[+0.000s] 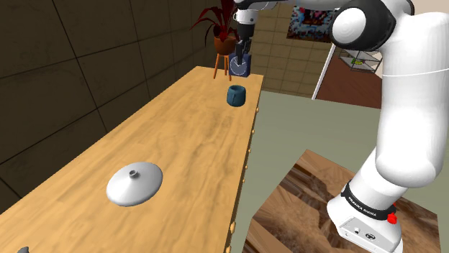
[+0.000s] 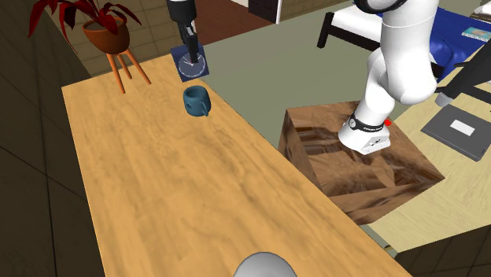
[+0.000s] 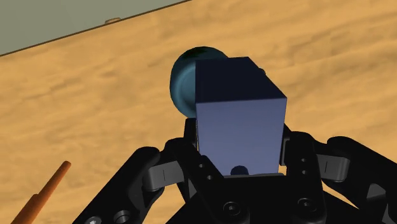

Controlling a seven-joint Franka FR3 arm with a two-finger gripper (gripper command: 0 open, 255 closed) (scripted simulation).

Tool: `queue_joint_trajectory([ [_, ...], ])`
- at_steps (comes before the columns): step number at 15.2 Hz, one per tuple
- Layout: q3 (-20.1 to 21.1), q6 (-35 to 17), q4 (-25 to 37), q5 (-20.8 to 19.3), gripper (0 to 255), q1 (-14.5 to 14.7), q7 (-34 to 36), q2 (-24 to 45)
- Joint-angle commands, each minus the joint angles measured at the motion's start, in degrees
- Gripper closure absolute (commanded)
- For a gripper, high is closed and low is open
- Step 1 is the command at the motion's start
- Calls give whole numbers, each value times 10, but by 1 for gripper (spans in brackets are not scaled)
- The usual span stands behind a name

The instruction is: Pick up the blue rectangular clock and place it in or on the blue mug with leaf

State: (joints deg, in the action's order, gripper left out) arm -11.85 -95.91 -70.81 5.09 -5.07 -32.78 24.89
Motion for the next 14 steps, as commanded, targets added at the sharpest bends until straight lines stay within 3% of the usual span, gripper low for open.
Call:
queue_joint_trajectory([
  [1,0,-15,-14,0,255,0,-2,1],
  [14,2,-117,-116,2,255,5,-4,0],
])
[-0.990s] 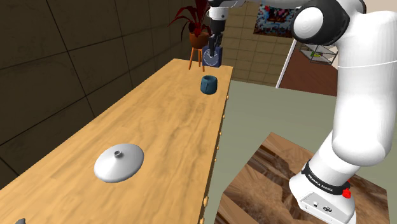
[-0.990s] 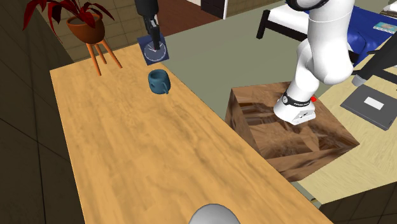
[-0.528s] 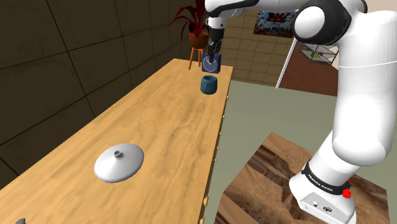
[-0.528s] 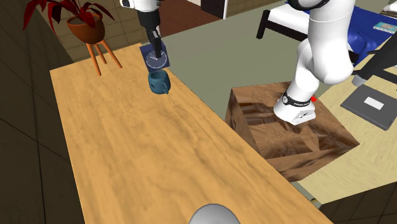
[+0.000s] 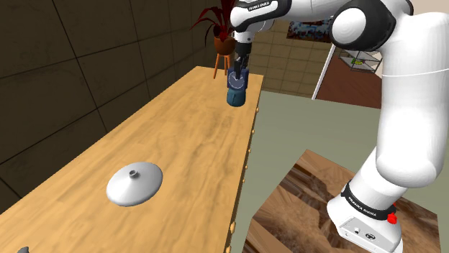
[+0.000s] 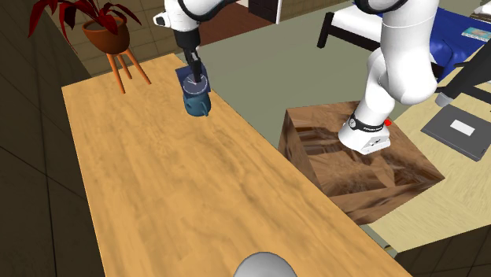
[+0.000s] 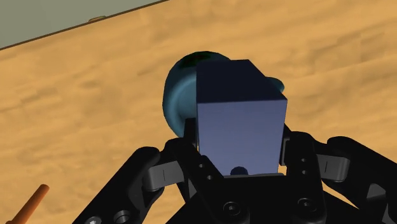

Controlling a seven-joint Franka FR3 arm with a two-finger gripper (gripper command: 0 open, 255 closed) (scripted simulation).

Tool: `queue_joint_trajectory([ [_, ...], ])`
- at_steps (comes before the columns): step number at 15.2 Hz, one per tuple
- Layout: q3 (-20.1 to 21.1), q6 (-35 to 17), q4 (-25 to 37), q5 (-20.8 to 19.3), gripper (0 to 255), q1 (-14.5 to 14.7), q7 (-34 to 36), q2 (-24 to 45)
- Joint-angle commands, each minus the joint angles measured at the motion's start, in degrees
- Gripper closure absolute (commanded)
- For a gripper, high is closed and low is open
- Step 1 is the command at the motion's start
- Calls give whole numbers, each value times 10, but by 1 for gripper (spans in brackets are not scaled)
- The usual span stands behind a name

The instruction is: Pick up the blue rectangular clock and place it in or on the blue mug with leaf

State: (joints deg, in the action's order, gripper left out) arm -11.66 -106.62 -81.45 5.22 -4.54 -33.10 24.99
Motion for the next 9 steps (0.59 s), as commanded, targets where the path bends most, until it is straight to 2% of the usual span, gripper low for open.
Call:
queue_joint_trajectory([
  [1,0,-10,-10,0,255,0,-1,-1],
  [7,0,-10,-10,0,255,0,-1,-1],
  [8,0,-10,-11,0,0,0,-1,-1],
  [9,0,-10,-12,0,0,0,-1,-2],
])
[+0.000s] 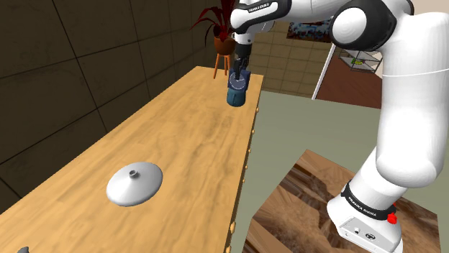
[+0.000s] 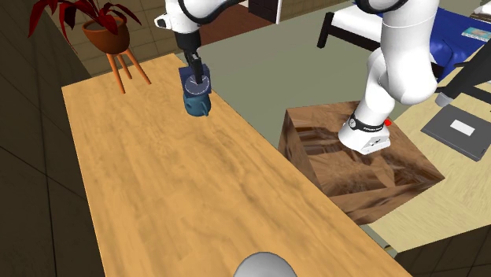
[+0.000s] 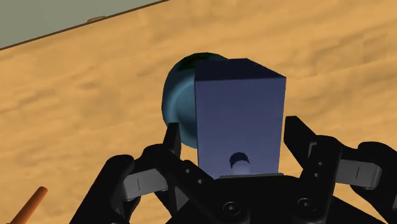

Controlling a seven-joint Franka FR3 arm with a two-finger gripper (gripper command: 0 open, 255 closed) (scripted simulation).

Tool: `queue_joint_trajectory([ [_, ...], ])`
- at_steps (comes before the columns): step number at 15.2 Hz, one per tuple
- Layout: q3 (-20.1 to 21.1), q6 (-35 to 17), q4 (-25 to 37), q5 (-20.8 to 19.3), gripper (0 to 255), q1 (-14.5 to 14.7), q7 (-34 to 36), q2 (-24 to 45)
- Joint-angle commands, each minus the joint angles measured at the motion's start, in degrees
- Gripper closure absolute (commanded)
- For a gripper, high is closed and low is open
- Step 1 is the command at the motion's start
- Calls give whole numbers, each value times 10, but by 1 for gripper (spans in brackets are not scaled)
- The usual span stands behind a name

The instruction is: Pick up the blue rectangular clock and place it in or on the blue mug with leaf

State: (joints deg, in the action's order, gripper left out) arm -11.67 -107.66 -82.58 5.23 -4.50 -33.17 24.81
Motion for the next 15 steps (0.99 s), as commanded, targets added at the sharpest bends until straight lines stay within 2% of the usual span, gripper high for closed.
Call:
queue_joint_trajectory([
  [1,0,0,-1,0,0,0,0,0],
  [4,0,1,1,0,0,0,0,1],
  [8,-1,72,68,-2,0,-3,2,-3],
  [15,-1,72,68,-2,0,-3,2,-3],
])
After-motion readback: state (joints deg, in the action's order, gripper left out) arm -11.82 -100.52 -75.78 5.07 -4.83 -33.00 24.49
